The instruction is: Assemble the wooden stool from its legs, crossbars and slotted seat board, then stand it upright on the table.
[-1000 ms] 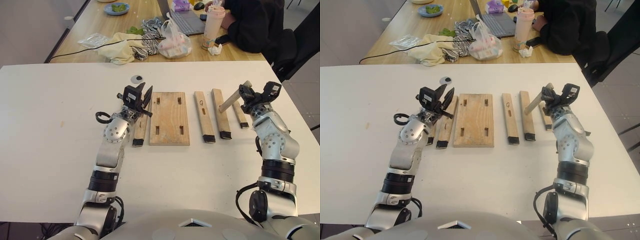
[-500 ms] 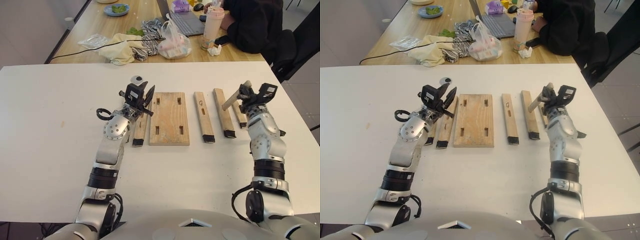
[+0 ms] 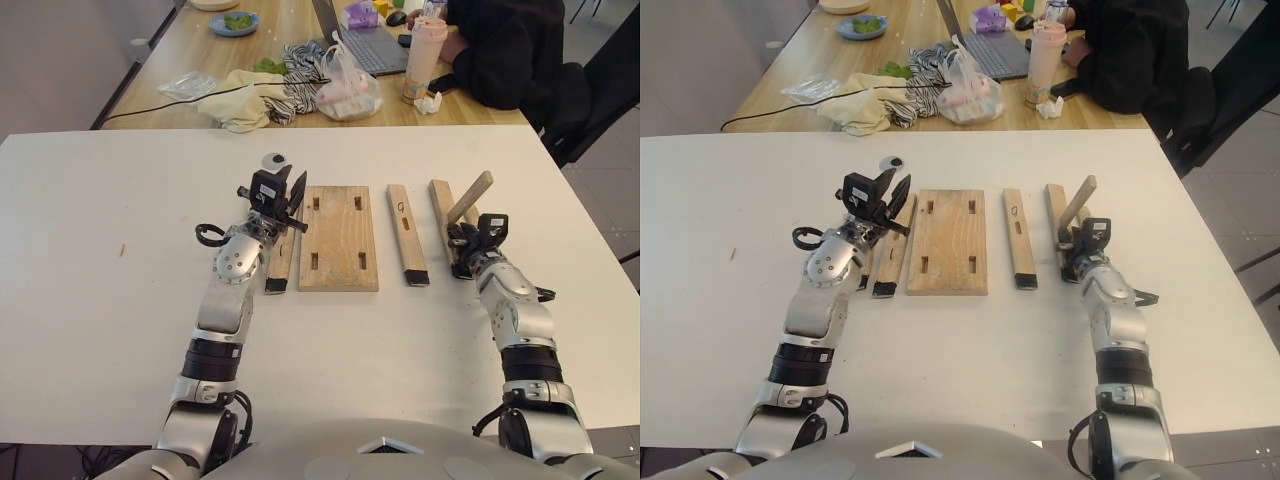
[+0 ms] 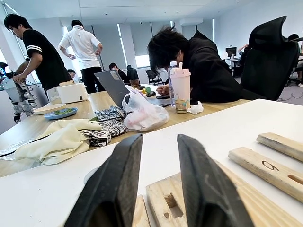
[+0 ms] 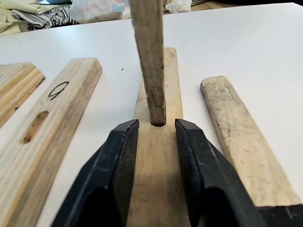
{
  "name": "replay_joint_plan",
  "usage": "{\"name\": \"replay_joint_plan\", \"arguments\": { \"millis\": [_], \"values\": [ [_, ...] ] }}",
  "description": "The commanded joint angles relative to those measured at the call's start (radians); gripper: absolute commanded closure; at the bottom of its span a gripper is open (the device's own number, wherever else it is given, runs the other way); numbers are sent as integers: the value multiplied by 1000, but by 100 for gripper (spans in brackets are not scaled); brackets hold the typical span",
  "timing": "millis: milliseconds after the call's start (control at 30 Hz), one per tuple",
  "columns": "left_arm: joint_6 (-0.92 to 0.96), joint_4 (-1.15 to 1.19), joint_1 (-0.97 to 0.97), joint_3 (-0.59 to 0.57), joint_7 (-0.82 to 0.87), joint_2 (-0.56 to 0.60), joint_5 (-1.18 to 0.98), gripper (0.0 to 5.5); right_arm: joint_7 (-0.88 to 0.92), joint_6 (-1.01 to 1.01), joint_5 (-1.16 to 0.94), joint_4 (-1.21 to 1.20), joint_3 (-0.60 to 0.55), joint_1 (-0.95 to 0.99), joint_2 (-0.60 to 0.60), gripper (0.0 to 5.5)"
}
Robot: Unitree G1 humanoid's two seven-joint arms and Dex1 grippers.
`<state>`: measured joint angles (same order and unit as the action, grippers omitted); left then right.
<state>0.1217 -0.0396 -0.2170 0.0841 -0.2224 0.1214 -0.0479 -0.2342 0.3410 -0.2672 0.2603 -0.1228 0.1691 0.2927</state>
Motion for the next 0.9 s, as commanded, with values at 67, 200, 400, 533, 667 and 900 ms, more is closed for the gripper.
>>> {"name": "replay_joint_plan", "arguments": {
  "millis": [67,200,400,533,667,900],
  "values": [
    [-23,2,32,-7,57,-27,26,420,-81,345,-35,-108,39,-45,88,329],
    [-44,8,44,-11,88,-41,30,420,-118,507,-53,-227,17,-2,201,275],
    [-56,8,59,-33,108,-41,31,420,-148,636,-61,-312,31,-55,229,232],
    [-55,9,45,-41,104,-31,32,420,-144,620,-41,-299,53,-90,205,256],
    [-54,19,26,-53,106,-28,32,420,-112,533,0,-268,60,-137,184,314],
    [-32,-49,72,-74,-4,-83,-164,360,-67,344,-27,-321,-61,-120,125,350]
  ]
}}
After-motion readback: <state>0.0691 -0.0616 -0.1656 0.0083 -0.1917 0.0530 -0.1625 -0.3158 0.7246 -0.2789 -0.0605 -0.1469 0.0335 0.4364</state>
